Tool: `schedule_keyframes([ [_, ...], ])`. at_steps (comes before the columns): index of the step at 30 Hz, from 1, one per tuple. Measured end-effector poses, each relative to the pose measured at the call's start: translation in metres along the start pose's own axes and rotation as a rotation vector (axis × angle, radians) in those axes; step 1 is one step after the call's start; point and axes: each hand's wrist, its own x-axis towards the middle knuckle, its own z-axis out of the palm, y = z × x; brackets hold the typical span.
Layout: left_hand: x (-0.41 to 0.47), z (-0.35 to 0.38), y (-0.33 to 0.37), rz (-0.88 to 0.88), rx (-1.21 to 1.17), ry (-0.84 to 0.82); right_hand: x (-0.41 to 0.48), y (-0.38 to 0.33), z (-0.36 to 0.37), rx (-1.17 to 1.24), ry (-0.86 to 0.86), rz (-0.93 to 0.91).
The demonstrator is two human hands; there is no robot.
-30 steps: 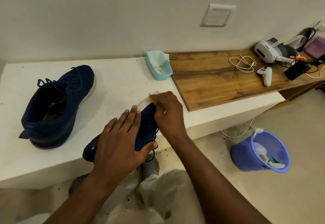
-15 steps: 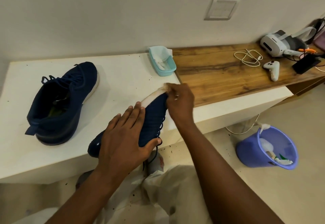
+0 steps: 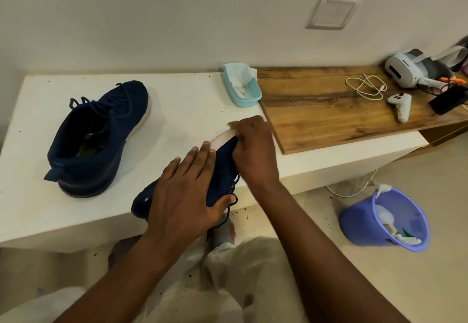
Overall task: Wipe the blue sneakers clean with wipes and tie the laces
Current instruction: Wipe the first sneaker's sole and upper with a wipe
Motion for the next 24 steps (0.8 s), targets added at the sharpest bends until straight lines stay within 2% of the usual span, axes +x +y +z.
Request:
schedule_keyframes([
  [3,-0.001,-0.001,0.0,-0.01,-0.025,0.004,-0.016,-0.017,0.003,-0.04,-0.109,-0.262],
  [4,0.0,-0.002,0.0,-0.01,-0.02,0.005,-0.012,-0.013,0.0,-0.058,-0.099,-0.292],
  [5,-0.002,-0.002,-0.001,-0.013,-0.01,0.0,-0.005,-0.007,-0.001,-0.066,-0.054,-0.262],
  [7,-0.001,-0.003,0.0,-0.007,0.015,-0.014,0.008,0.014,-0.01,-0.044,0.069,-0.043],
  [9,0.0,-0.002,-0.001,-0.004,0.022,-0.033,0.009,0.02,-0.014,0.016,0.09,0.091],
  [14,0.003,-0.003,-0.002,-0.023,-0.03,-0.025,-0.014,-0.013,-0.007,-0.095,-0.098,-0.244],
  [16,0.002,-0.003,-0.002,-0.017,-0.015,-0.025,-0.004,-0.006,-0.012,-0.069,-0.058,-0.19],
  [19,0.001,0.0,0.0,-0.014,0.015,-0.036,0.014,0.018,-0.017,-0.044,0.041,0.051],
  [20,0.001,0.0,0.0,-0.013,0.013,-0.038,0.014,0.019,-0.015,-0.075,0.045,0.08],
  [21,0.001,0.0,0.0,-0.013,0.006,-0.034,0.011,0.013,-0.012,-0.103,0.032,0.045],
  [24,0.001,-0.002,-0.001,-0.022,-0.029,-0.012,-0.007,-0.008,-0.003,-0.06,-0.076,-0.211],
])
